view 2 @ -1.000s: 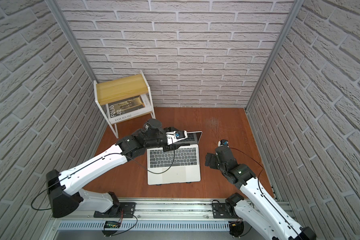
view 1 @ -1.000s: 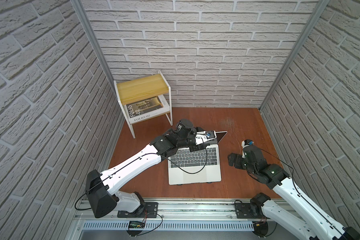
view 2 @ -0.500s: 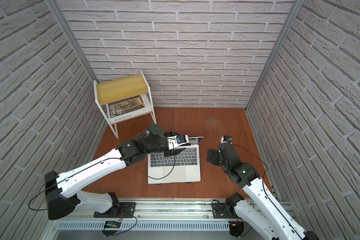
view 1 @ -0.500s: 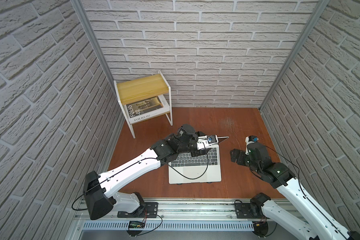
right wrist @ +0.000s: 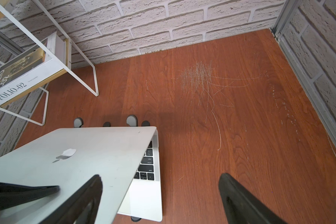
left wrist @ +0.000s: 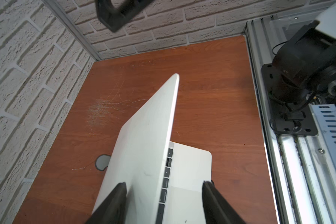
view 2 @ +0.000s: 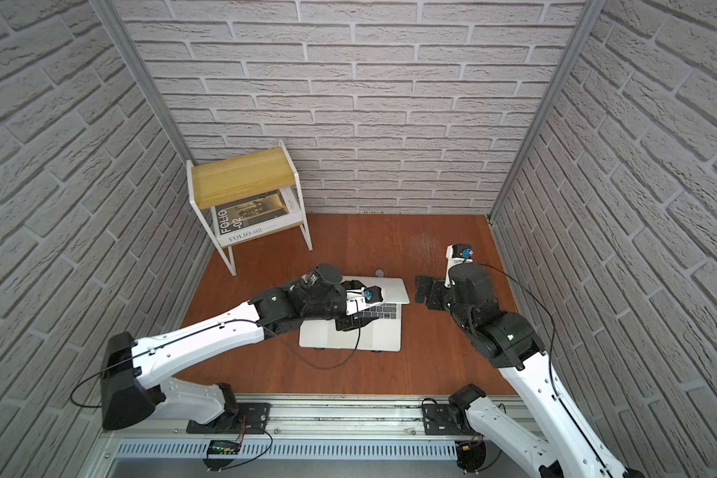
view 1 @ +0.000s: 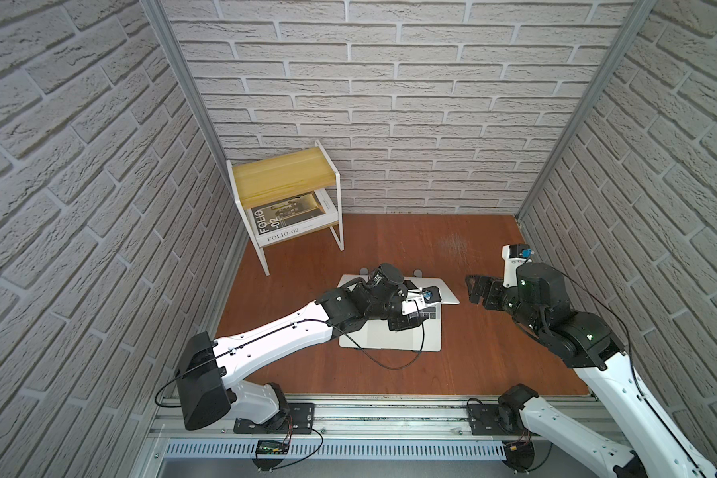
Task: Close the laptop lid and set it aside
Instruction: Close the lid of the laptop.
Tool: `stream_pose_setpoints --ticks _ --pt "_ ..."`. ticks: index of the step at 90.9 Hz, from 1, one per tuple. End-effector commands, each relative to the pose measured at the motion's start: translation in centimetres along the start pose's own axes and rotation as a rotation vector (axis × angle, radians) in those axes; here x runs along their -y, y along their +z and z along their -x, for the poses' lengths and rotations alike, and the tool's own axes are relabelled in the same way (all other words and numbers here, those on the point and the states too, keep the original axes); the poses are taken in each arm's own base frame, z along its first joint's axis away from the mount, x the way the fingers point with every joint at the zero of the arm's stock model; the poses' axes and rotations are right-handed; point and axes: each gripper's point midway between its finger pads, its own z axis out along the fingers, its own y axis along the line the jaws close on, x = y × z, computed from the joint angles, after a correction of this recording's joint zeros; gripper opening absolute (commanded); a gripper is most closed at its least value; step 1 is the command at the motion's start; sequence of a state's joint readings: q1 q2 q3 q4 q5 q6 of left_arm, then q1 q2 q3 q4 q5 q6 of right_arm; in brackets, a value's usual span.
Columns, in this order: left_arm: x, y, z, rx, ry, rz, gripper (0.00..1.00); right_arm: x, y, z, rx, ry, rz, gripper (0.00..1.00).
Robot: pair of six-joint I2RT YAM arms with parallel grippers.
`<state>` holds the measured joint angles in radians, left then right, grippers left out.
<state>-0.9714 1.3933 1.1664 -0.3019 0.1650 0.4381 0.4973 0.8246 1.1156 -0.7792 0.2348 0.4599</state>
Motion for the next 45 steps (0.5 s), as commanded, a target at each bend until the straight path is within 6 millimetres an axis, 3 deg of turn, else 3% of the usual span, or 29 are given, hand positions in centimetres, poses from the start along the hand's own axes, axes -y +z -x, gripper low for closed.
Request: stream_pose_setpoints --ticks 1,19,45 --pt "3.7 1.7 -8.5 -0.289 -0.118 -0.129 0.65 -0.6 -0.5 1.1 0.017 -0.018 0.021 0.96" --pt "2.9 1.0 -7.4 -0.276 -0.115 -0.103 0.69 -0.9 0.1 0.6 -0.007 -0.022 0.034 0.96" --pt "0.4 -0.7 -3.8 -0.212 -0.109 -0.018 0.71 -0.3 -0.1 0.2 0.01 -0.018 0.021 0.96"
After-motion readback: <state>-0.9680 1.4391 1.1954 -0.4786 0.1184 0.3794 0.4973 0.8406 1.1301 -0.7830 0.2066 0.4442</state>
